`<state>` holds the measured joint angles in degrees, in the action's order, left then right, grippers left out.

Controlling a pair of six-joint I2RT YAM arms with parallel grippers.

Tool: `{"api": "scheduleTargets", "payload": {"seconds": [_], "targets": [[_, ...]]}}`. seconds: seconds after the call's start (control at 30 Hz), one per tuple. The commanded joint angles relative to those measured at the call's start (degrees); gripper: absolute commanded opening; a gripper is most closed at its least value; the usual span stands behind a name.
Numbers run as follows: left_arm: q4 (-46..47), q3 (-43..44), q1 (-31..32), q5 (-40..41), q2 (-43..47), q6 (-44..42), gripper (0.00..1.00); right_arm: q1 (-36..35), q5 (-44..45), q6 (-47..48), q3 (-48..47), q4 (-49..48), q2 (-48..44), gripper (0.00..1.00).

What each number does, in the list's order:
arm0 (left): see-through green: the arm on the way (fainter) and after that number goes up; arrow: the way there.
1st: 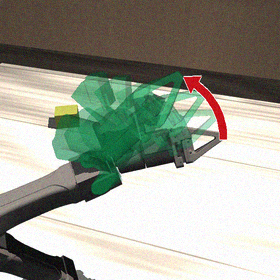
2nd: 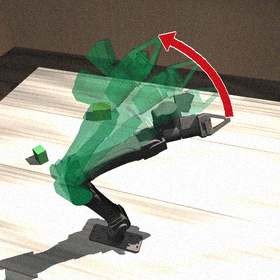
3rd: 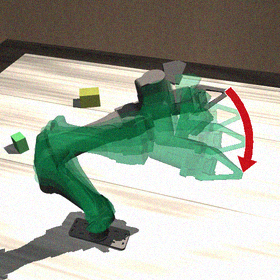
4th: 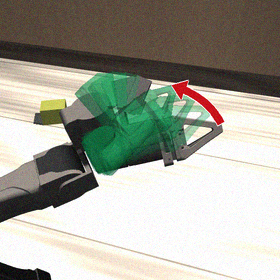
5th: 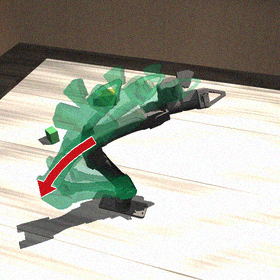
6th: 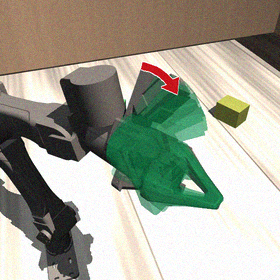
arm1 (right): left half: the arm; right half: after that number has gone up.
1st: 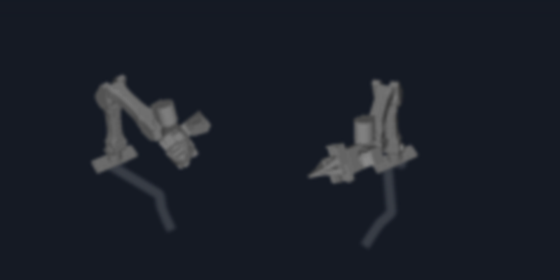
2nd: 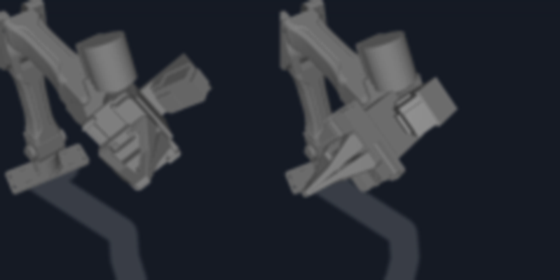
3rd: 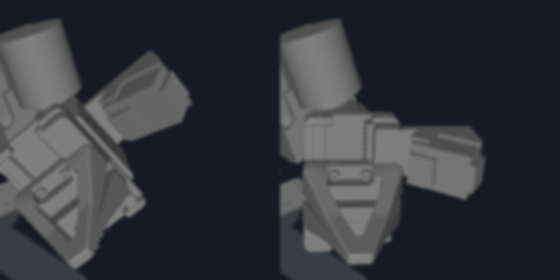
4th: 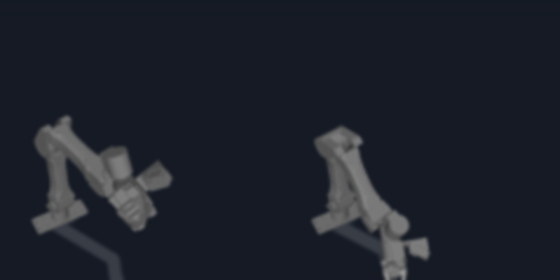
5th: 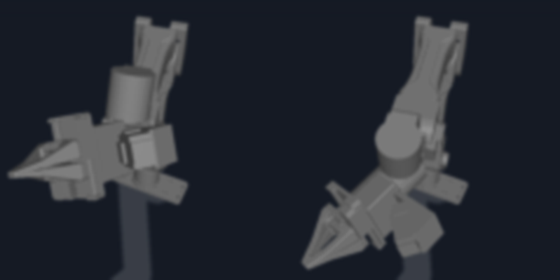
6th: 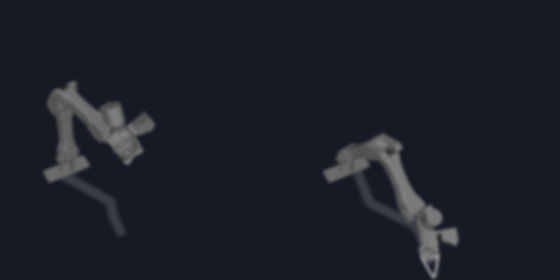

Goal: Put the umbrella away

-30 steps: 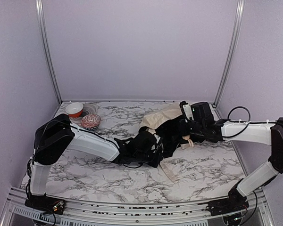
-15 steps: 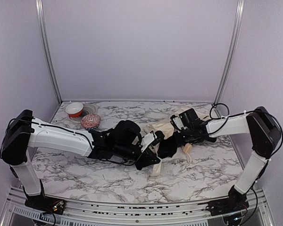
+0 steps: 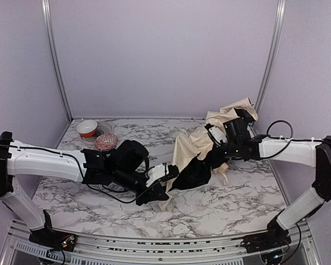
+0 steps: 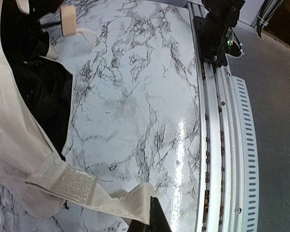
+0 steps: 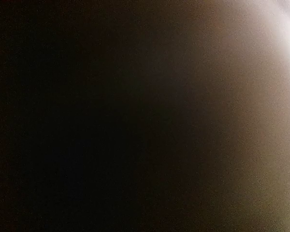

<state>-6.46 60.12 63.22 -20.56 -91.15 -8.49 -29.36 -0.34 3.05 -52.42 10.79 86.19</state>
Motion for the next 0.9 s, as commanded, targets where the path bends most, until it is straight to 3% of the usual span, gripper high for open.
{"api": "scheduleTargets", "payload": {"seconds": [0.0, 0.23, 0.37, 0.5, 0.7, 0.87], "targets": [[-3.3, -3.9, -1.2, 2.3, 1.4, -4.9, 0.0, 2.8, -4.7, 7.0, -5.6, -2.0, -8.6, 0.0], [3.2, -7.7, -8.0, 3.9, 3.6, -9.5, 0.0, 2.8, -17.6, 18.3, -9.4, 5.1, -21.8, 0.0], [16.6, -12.5, -10.4, 5.8, 3.5, -18.0, 0.0, 0.7, -23.9, 21.5, -10.0, 9.3, -27.6, 0.0], [33.1, -11.8, -15.4, 6.2, -2.3, -23.1, 0.0, -8.0, -23.6, 26.3, -9.6, 11.7, -31.2, 0.0], [38.0, 1.0, -19.8, 3.4, -13.7, -27.1, 0.0, -22.3, -22.6, 34.8, -1.7, 10.1, -33.4, 0.0], [42.9, 5.2, -21.4, 5.2, -16.6, -30.3, 0.0, -31.7, -14.1, 41.0, 7.9, 5.7, -32.5, 0.0]]}}
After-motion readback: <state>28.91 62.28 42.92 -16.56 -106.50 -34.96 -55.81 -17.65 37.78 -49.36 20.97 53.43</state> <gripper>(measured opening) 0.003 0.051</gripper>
